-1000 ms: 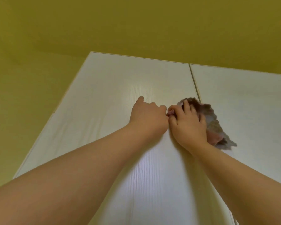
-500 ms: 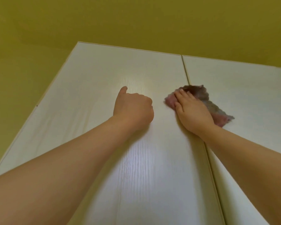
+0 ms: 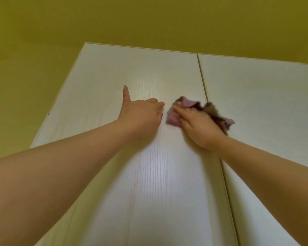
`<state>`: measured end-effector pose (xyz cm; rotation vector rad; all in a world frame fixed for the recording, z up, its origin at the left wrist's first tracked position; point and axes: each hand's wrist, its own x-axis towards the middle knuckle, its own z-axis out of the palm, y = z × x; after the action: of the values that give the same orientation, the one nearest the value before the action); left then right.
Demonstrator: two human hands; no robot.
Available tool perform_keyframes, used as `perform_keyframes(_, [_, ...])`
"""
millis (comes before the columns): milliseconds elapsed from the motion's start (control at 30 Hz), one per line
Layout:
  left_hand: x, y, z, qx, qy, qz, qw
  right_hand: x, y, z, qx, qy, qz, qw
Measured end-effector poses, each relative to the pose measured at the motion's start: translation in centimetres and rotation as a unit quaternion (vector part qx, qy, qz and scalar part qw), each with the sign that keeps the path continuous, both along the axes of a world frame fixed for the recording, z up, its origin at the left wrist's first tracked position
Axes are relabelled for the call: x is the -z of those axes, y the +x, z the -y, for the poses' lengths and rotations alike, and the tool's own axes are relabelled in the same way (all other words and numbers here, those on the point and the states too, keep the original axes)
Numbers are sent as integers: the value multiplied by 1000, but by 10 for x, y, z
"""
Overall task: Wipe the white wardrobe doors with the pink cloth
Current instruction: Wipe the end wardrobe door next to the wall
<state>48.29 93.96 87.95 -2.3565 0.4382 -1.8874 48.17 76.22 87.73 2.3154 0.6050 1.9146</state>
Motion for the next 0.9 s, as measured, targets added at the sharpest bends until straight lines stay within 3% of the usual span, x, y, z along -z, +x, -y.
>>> perform_keyframes(100, [-1, -6, -17, 35, -39, 23, 998, -8, 0, 2, 40, 91, 23, 995])
perform_keyframes(233, [0, -7, -38, -15, -35, 14, 999, -3, -2, 7, 8, -31, -30, 999])
perform_keyframes(300, [1, -1, -49, -53, -10, -24, 998, -15, -5, 9, -26, 50, -13, 998])
perform_keyframes(367, [3, 7, -57, -63, -2, -54, 997, -18, 0, -7, 4, 125, 28, 992])
perform_keyframes(533, [6, 13, -58, -57, -3, -41, 998, -9, 8, -28, -9, -61, 7, 998])
perform_keyframes(667, [4, 18, -62, -35, -2, -23, 999, -39, 9, -28, 28, 123, 51, 991])
perform_keyframes(700, [4, 21, -64, -25, -6, -17, 1000, -37, 14, -42, 42, 118, 46, 991])
perform_keyframes(833, [6, 23, -62, -4, -14, -8, 1000, -18, 15, -65, 13, -69, -13, 997])
perform_keyframes(900, [7, 22, -61, -8, -8, -13, 1000, -35, 6, -47, -35, 4, -27, 999])
